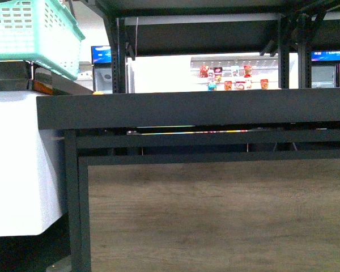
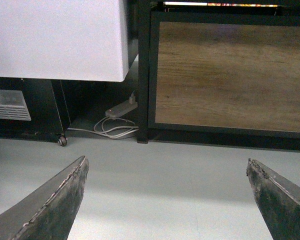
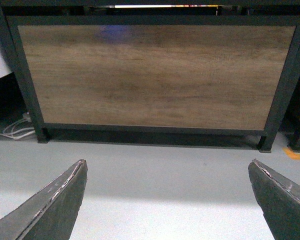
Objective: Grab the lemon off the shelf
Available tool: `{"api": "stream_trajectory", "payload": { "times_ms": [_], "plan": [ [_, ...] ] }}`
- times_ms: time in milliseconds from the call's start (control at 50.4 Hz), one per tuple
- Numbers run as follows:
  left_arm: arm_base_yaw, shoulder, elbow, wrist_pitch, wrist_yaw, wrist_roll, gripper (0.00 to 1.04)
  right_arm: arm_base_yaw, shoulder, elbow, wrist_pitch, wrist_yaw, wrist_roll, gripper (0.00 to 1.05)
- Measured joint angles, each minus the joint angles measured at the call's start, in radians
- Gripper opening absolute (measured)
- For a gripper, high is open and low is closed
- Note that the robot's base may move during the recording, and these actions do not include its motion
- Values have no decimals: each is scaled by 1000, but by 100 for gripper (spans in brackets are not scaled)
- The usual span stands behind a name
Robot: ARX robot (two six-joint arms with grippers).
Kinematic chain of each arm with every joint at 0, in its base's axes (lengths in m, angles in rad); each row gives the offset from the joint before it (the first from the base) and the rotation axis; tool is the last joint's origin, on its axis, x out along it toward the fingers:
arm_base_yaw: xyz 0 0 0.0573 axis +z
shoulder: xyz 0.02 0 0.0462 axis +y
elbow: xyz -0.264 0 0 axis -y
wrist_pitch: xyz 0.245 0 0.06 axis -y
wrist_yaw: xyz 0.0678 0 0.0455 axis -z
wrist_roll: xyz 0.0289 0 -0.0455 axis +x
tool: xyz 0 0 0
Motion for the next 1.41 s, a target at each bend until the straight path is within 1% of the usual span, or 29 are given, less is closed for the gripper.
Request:
{"api": "stream_trajectory", "payload": {
  "times_ms": [1409],
  "plan": [
    [0, 0, 0, 0, -1, 0, 97, 0, 0, 0, 0, 0, 0, 97]
  ]
}}
